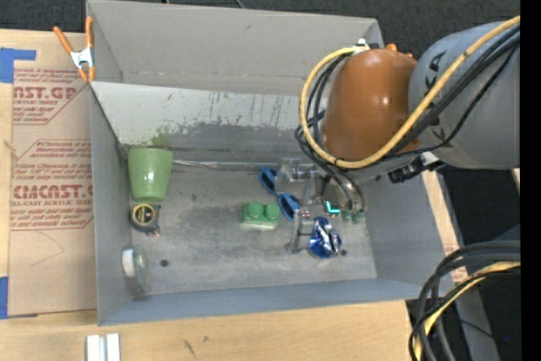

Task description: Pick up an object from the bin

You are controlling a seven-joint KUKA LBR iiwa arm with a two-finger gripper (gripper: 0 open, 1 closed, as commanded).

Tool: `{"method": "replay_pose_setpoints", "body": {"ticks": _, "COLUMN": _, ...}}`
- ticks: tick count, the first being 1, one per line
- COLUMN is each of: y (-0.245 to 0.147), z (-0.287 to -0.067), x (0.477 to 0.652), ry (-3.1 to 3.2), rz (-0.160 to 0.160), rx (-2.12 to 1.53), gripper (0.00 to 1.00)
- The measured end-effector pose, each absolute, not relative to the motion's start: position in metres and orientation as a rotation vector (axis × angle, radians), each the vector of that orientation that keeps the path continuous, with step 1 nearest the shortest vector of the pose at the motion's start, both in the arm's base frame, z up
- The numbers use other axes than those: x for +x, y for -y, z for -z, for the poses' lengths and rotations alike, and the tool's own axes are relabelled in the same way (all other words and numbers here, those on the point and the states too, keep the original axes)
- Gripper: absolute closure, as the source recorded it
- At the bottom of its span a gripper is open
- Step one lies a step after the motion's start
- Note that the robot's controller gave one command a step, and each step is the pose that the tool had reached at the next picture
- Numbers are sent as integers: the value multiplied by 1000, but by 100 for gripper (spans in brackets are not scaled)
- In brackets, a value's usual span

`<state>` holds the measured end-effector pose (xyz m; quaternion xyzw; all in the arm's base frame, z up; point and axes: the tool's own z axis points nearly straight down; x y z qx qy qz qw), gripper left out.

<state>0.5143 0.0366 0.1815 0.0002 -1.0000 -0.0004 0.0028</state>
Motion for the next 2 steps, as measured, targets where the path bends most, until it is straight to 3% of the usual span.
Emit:
{"method": "replay_pose_setpoints", "body": {"ticks": 1, "y": -21, "z": -83, "x": 541, "ry": 3135, "rz": 1, "rx": -71, "gripper": 0}}
{"method": "replay_pose_setpoints", "body": {"ticks": 2, "y": -27, "z": -70, "x": 548, "ry": 3126, "rz": 2, "rx": -303, "gripper": 0}}
